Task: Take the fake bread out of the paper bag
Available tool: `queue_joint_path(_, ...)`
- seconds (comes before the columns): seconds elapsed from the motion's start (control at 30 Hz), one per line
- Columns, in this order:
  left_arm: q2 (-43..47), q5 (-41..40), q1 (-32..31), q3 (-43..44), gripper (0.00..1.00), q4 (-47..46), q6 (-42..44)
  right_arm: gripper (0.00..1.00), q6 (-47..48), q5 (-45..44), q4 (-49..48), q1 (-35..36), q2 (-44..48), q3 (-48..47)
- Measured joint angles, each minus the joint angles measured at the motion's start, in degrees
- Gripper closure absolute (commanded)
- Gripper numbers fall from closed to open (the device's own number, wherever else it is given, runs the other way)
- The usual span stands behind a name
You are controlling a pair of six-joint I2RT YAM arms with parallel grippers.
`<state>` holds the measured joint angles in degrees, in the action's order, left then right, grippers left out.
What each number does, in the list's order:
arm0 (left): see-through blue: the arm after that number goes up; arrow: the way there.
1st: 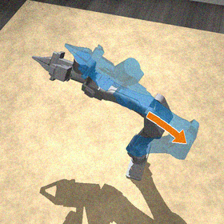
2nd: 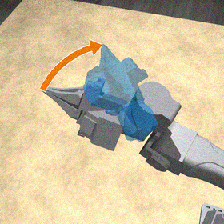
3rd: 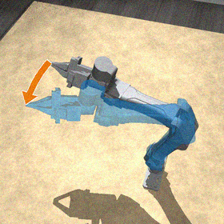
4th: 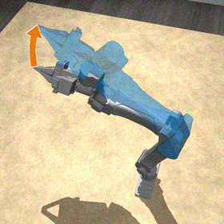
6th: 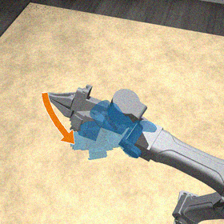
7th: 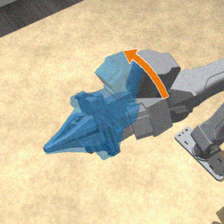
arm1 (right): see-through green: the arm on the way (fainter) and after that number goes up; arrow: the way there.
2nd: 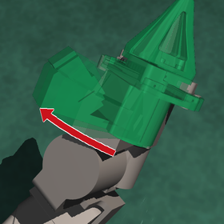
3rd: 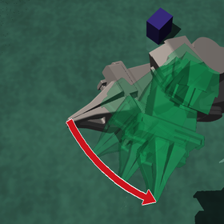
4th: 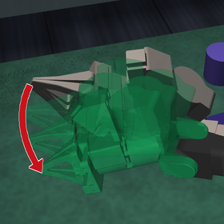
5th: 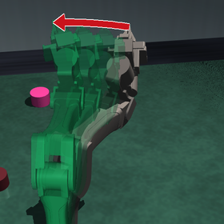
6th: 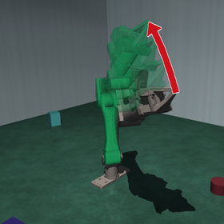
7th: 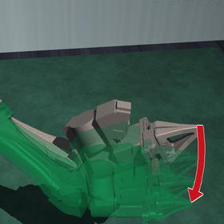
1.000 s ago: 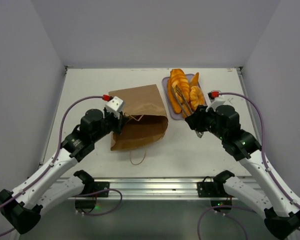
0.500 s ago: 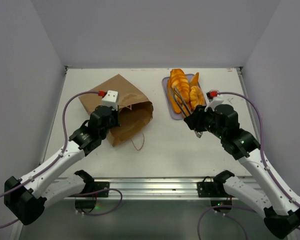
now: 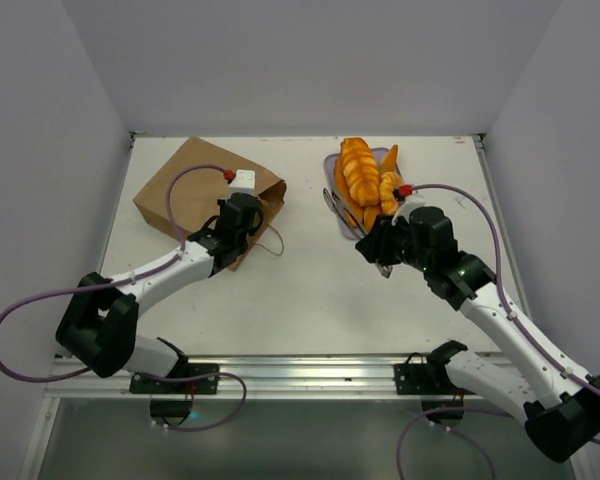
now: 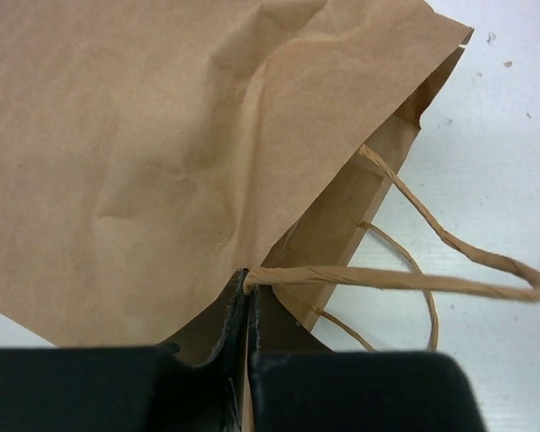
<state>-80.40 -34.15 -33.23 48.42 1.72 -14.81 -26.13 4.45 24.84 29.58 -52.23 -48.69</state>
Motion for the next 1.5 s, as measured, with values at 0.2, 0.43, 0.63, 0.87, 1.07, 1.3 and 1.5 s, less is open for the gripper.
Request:
queue_joint_path(0.2, -2.0, 1.6, 1.0, 4.2, 0.43, 0.1, 0.0, 0.62, 0.0, -0.5, -2.1, 1.0, -4.8, 0.3)
queue_joint_path(0.43, 3.1, 5.0, 1.0, 4.4, 0.01, 3.1, -0.4, 0.62, 0.0, -1.0, -4.7, 1.2, -9.2, 0.3)
queue_joint_path(0.63, 13.6, 8.4, 1.0, 2.4, 0.00, 5.9, -0.7, 0.62, -0.1, -2.0, -7.8, 1.5, -14.5, 0.3)
queue_joint_path(0.87, 27.1, 13.3, 1.0, -3.3, 0.00, 7.0, -1.1, 0.62, -0.7, -3.0, -11.6, 3.7, -19.3, 0.3)
queue_joint_path(1.07, 32.7, 14.7, 1.0, -8.0, 0.00, 6.9, -2.7, 0.62, -1.4, -7.3, -14.3, 7.7, -24.1, 0.3)
queue_joint_path(1.3, 35.1, 14.9, 1.0, -13.8, 0.00, 6.3, -4.4, 0.62, -2.6, -11.9, -18.1, 10.6, -28.5, 0.4)
queue_joint_path(1.5, 37.4, 15.6, 1.0, -18.2, 0.00, 4.3, -5.8, 0.63, -3.3, -14.5, -20.4, 11.7, -31.8, 0.4)
